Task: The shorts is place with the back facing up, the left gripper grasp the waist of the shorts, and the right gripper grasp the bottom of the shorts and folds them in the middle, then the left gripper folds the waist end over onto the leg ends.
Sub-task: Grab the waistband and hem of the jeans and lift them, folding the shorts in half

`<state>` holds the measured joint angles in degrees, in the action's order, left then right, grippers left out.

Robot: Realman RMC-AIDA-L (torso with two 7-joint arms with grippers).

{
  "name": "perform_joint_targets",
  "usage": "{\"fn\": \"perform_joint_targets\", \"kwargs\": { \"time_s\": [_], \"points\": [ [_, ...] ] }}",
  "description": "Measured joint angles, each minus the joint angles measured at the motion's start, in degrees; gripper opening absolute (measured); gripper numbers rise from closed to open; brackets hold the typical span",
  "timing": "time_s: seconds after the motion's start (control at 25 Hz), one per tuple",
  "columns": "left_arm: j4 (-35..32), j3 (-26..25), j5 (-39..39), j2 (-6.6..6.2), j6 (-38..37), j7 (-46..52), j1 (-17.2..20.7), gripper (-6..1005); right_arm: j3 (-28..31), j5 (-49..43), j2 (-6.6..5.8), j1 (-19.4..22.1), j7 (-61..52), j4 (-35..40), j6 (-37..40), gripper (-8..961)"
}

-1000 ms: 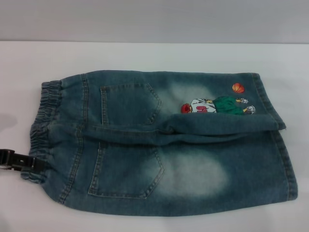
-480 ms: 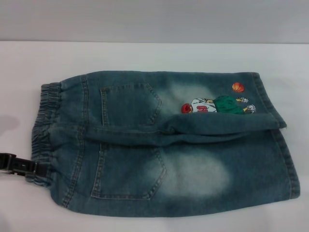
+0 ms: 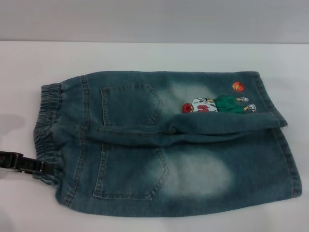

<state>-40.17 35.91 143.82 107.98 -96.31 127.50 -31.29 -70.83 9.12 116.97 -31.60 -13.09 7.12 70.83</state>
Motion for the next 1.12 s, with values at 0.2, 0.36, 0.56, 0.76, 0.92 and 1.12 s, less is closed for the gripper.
{"fn": "perform_joint_targets", "kwargs": {
  "time_s": [0.2,0.36,0.56,0.76,0.92,1.12],
  "points": [
    [0.0,0.04,0.18,0.26,0.53,-0.34,-0.01,660,0.0,0.01,0.08,0.16,0.0,0.09,0.0,533],
    [-0.03,0.17,0.31,0.46,0.87,-0.86,0.0,574,0.0,0.11,0.09,0.25,0.0,0.08,0.0,533],
    [-0.7,0.21,0.35,0.64,1.57,-1.04,0.0,460,0.0,0.19,0.09,0.37,0.0,0.01,0.0,534],
    [-1.18,0.21,0.39,0.64,1.84,-1.04,-0.12,300,0.17,0.2,0.09,0.5,0.0,0.09,0.0,534],
    [-1.45,0.16,0.4,0.64,1.85,-0.95,-0.38,159,0.19,0.2,0.09,0.57,0.0,0.09,0.0,534],
    [-1.75,0.1,0.24,0.67,1.99,-0.9,-0.55,52,-0.09,0.07,0.09,0.53,-0.52,0.31,-0.26,534]
  ]
}}
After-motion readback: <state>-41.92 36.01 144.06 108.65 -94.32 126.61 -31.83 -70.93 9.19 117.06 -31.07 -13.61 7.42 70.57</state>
